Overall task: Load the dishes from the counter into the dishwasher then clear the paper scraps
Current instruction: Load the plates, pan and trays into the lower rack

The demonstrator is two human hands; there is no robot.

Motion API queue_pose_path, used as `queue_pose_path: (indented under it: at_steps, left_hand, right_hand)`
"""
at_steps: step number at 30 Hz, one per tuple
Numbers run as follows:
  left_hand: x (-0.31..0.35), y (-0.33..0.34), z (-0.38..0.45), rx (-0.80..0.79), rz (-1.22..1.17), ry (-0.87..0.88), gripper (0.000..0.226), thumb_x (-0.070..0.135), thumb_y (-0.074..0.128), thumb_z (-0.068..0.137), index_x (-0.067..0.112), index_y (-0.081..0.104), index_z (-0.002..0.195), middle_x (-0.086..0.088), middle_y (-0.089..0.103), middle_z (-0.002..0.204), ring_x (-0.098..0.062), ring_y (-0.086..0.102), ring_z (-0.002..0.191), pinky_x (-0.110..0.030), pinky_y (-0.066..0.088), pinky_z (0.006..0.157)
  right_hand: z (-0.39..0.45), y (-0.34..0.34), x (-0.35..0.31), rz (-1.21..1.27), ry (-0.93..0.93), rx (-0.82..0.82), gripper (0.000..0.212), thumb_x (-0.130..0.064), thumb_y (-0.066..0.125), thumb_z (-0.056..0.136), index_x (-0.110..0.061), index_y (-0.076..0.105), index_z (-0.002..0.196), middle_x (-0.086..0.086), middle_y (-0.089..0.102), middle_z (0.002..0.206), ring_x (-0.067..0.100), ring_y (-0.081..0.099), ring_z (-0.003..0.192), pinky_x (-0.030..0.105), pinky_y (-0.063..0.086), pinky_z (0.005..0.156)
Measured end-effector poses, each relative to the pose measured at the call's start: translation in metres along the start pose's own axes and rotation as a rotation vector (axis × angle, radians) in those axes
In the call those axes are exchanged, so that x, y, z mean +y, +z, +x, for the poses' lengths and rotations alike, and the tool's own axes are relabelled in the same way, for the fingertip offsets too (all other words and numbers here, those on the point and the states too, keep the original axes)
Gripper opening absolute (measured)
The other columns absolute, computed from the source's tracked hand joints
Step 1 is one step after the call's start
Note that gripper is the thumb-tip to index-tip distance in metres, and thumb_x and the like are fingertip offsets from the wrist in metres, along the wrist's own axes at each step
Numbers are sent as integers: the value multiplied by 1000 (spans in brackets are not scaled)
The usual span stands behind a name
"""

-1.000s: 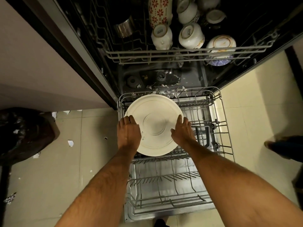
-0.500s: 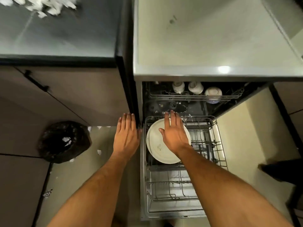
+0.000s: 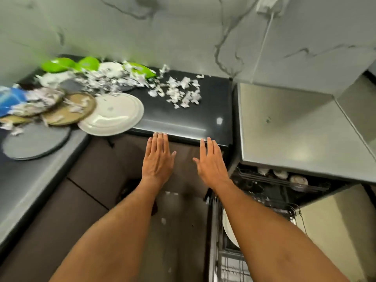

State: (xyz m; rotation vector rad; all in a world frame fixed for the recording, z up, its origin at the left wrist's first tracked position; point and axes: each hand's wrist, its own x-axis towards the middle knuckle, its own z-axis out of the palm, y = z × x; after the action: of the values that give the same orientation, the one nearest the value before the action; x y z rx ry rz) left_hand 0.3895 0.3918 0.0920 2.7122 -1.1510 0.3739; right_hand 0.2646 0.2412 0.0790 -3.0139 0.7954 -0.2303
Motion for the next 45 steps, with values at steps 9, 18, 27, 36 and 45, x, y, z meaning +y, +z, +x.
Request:
queue_pose_path:
  at_steps: [9, 18, 27, 36, 45]
  left_hand:
    - [-133, -58, 36, 84, 42, -151, 76, 38, 59, 95, -6, 31, 151, -26, 35, 154, -38, 27, 148, -48, 15, 125]
    - [-237, -39, 67, 19, 62, -249, 75, 42, 58, 96, -2, 33, 150, -23, 39, 152, -37, 34, 144, -46, 21, 124]
    - [-289, 30, 109, -254, 108, 103, 86, 56, 40, 101, 1, 10, 159, -19, 14, 165, -31, 11, 154, -41, 3, 126]
    - [-304, 65, 130, -338, 132, 250, 87, 9, 48, 93, 2, -13, 156, -21, -11, 165, -35, -9, 153, -45, 1, 125]
    - [-299, 56, 127, -58, 150, 311, 62, -4, 31, 94, -5, 20, 155, -28, 23, 160, -39, 22, 150, -53, 26, 120]
  right_hand:
    - [102, -53, -120, 48, -171, 49, 75, -39, 50, 104, -1, 16, 159, 29, 24, 160, 43, 24, 149, 51, 23, 123]
    - [206, -32, -203, 97, -280, 10, 74, -41, 50, 104, 2, 21, 156, 29, 28, 156, 41, 31, 142, 48, 29, 120]
    - [305, 9, -236, 57, -281, -151, 69, -39, 38, 109, 3, 13, 158, 28, 20, 161, 38, 26, 144, 44, 24, 120]
    - [348, 52, -236, 182, -77, -310, 68, -40, 42, 107, -2, 17, 157, 21, 29, 152, 35, 36, 133, 43, 35, 111]
    - [349, 47, -226, 425, 25, -217, 37, -28, 41, 107, -9, 47, 139, 18, 39, 139, 36, 43, 126, 42, 38, 106]
